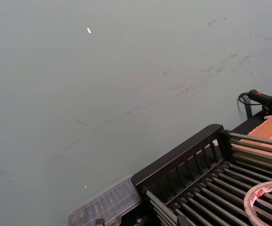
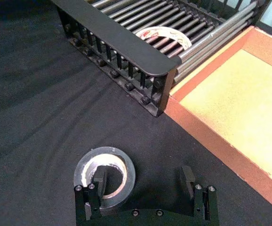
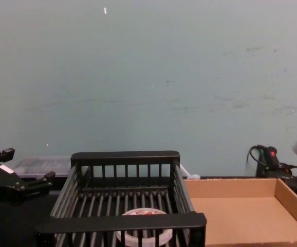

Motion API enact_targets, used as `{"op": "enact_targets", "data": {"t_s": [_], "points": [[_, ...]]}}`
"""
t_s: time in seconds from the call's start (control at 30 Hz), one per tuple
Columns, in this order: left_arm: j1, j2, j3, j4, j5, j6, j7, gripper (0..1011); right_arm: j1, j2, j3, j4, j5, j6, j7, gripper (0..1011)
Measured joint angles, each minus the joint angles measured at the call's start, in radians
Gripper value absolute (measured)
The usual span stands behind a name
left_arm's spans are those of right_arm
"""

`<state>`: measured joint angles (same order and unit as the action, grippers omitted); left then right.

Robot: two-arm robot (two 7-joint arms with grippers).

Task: Pick up the white tape and place it into the black box , Pick up the silver tape and place it into the brown box.

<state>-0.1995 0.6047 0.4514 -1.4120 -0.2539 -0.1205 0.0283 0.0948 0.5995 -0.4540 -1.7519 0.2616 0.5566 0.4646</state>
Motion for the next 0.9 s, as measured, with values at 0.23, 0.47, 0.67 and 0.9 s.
{"op": "enact_targets", "data": {"t_s": [0.23,0.47,0.67,0.9], "points": [[0.000,0.000,0.000,0.000,0.000,0.000,0.000,1001,0.010,-0.011,-0.006,0.020,-0.004,0.006,-0.005,1002],[0.000,0.000,0.000,0.000,0.000,0.000,0.000,1001,0.018,-0.020,-0.012,0.038,-0.008,0.014,-0.007,1003],[0.000,0.000,0.000,0.000,0.000,0.000,0.000,1002,0.020,-0.025,-0.009,0.044,-0.007,0.017,-0.006,1002],[0.000,0.000,0.000,0.000,0.000,0.000,0.000,1001,0.020,-0.024,-0.009,0.043,-0.007,0.017,-0.006,1003]]}}
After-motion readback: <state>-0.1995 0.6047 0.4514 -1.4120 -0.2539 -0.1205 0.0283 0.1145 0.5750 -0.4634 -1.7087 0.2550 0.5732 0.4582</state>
